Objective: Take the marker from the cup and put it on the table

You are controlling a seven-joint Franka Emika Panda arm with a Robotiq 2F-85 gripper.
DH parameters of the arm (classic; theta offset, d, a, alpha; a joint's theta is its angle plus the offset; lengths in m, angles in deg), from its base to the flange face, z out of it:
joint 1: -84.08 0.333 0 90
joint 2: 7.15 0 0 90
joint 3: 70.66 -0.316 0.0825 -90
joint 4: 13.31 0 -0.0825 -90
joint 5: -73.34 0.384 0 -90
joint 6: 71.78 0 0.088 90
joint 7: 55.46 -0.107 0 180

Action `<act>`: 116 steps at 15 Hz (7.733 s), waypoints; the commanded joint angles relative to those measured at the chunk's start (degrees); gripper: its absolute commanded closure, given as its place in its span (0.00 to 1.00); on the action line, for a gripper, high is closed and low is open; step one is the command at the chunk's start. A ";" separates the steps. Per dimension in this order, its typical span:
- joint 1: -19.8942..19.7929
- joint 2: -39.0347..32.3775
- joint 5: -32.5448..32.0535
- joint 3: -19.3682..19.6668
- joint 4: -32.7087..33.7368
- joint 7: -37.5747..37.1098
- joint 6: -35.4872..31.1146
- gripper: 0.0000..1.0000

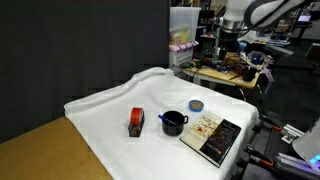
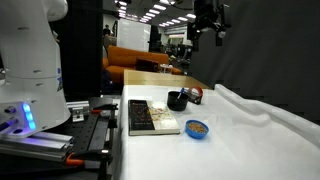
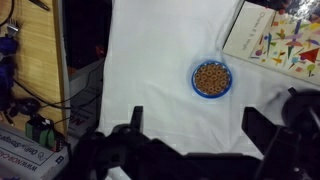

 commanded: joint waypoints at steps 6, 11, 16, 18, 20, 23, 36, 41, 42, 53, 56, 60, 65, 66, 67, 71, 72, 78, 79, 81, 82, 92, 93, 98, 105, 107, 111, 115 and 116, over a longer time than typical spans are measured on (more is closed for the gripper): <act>0.03 2.75 0.08 0.42 -1.58 0.12 0.22 0.00; 0.03 2.75 0.08 0.43 -1.62 0.12 0.22 0.00; 0.03 2.75 0.08 0.43 -1.62 0.12 0.22 0.00; 0.03 2.75 0.08 0.43 -1.62 0.12 0.22 0.00; 0.03 2.75 0.08 0.43 -1.62 0.12 0.22 0.00; 0.05 2.60 -0.41 -0.03 -1.37 -0.43 0.03 0.00; 1.92 1.31 -2.23 -4.70 1.06 -4.58 0.17 0.00; 1.92 1.41 -2.19 -4.45 1.00 -4.56 0.16 0.00; 1.92 1.41 -2.19 -4.45 1.00 -4.56 0.16 0.00; 2.07 -2.14 -4.36 -6.58 3.93 -6.61 1.50 0.00; 2.77 -4.37 -6.44 -8.61 6.09 -8.64 2.08 0.00; 4.28 -7.43 -8.48 -10.48 8.79 -10.52 3.11 0.00; 6.46 -7.81 -7.78 -10.47 8.45 -10.24 1.17 0.00; 6.55 -7.95 -7.80 -10.48 8.64 -10.24 1.30 0.00; 6.55 -7.98 -7.81 -10.47 8.71 -10.24 1.39 0.00; 6.52 -7.98 -7.83 -10.42 8.74 -10.24 1.50 0.00; 6.52 -7.99 -7.83 -10.42 8.75 -10.24 1.51 0.00; 6.65 -9.66 -7.66 -10.83 10.41 -10.80 3.18 0.00; 6.76 -10.18 -8.10 -11.08 10.78 -11.17 3.35 0.00; 7.28 -11.43 -9.23 -11.75 11.89 -12.10 3.86 0.00; 7.66 -12.13 -9.62 -12.04 12.56 -12.49 4.12 0.00; 12.80 -21.37 -15.11 -13.42 20.95 -16.35 9.24 0.00; 13.44 -22.08 -15.42 -13.43 21.54 -16.39 9.65 0.00; 14.55 -22.17 -14.59 -12.82 20.96 -16.10 8.15 0.00; 14.39 -23.14 -10.63 -12.83 21.64 -12.40 8.91 0.00; 14.43 -24.50 -7.19 -12.88 22.20 -9.49 9.34 0.00; 14.69 -26.85 -2.88 -12.94 23.07 -5.82 10.21 0.00; 15.45 -29.27 -1.17 -13.34 23.47 -1.13 11.85 0.00; 15.92 -29.74 -2.43 -13.28 23.39 -1.30 12.39 0.00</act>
